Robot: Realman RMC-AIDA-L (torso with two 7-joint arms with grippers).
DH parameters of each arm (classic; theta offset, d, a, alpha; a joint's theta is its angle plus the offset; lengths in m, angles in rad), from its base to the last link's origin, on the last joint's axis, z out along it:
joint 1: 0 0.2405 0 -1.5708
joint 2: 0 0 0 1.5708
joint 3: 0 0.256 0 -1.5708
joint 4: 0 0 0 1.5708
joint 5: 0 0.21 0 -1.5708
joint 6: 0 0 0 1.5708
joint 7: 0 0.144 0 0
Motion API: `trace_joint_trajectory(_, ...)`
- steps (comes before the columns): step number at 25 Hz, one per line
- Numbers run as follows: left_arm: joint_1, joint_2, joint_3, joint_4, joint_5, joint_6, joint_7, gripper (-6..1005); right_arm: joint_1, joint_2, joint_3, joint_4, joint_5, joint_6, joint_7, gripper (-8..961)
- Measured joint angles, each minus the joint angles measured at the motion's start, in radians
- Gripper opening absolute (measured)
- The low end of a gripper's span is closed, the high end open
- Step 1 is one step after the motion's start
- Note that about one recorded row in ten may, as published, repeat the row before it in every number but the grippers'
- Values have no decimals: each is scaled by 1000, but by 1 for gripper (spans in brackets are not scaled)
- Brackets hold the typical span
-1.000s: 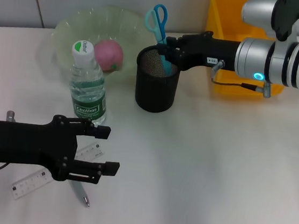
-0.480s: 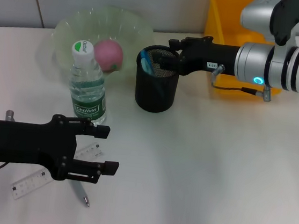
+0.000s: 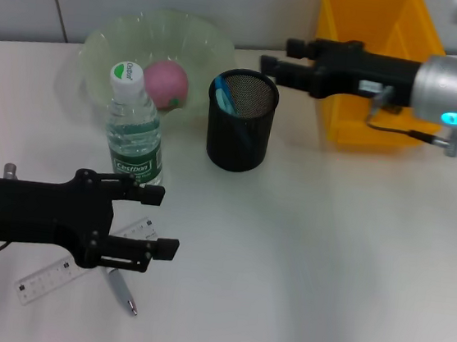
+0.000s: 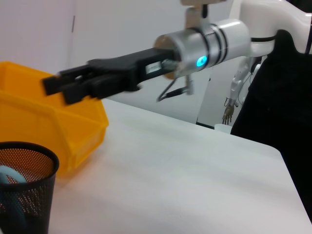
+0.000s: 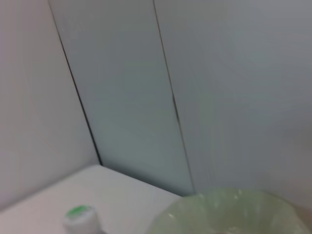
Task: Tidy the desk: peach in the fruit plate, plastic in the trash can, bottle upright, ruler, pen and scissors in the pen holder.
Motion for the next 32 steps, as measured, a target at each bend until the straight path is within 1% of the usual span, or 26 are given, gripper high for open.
trace_joint_trajectory(2, -4, 0, -6, 3, 2, 2, -17, 812, -15, -9, 47, -11, -3, -105, 20, 619)
trace_joint_trajectory(3, -4, 0, -6, 3, 2, 2, -17, 812, -24, -19, 69, -13, -5, -159, 31, 619)
trace_joint_trajectory(4, -7, 0, -8, 3, 2, 2, -22, 812, -32, -32, 83, -15, -5, -212, 44, 619)
trace_joint_trajectory(5, -10, 0, -9, 3, 3, 2, -31, 812, -49, -61, 99, -17, -7, -297, 71, 619)
trace_joint_trajectory(6, -11, 0, -10, 3, 4, 1, -34, 812, -49, -61, 99, -17, -7, -297, 71, 619)
trace_joint_trajectory(8, -11, 0, -10, 1, 5, -3, -37, 812, -64, -96, 105, -16, -20, -377, 95, 619)
trace_joint_trajectory(9, -11, 1, -11, 0, 6, -6, -38, 812, -68, -110, 106, -15, -36, -405, 102, 619)
trace_joint_trajectory(11, -12, 1, -11, -2, 7, -14, -41, 812, -72, -131, 108, -13, -90, -459, 119, 619)
trace_joint_trajectory(13, -13, 1, -11, -2, 15, -24, -50, 812, -72, -141, 118, -21, -185, -517, 140, 619)
trace_joint_trajectory(16, -21, 1, -11, 3, 48, -38, -76, 812, -64, -143, 130, -34, -299, -568, 163, 619)
trace_joint_trajectory(17, -28, 0, -11, 4, 63, -42, -89, 812, -58, -139, 132, -41, -364, -581, 171, 620)
trace_joint_trajectory(18, -36, -1, -11, 4, 80, -46, -105, 812, -58, -139, 132, -41, -364, -581, 171, 620)
trace_joint_trajectory(24, -78, -3, -6, 35, 178, -84, -228, 812, -37, -133, 133, -62, -493, -618, 203, 619)
trace_joint_trajectory(27, -105, -4, 5, 70, 251, -87, -298, 812, -19, -135, 133, -70, -519, -630, 219, 619)
trace_joint_trajectory(29, -116, -5, 21, 80, 272, -83, -318, 812, -9, -135, 138, -73, -522, -634, 218, 619)
trace_joint_trajectory(30, -120, -5, 30, 82, 276, -83, -322, 812, -9, -123, 159, -78, -522, -631, 180, 620)
trace_joint_trajectory(31, -124, -5, 41, 83, 279, -83, -326, 812, -9, -123, 159, -78, -522, -631, 180, 619)
trace_joint_trajectory(32, -126, -5, 51, 83, 280, -84, -329, 812, -9, -115, 173, -78, -521, -631, 155, 617)
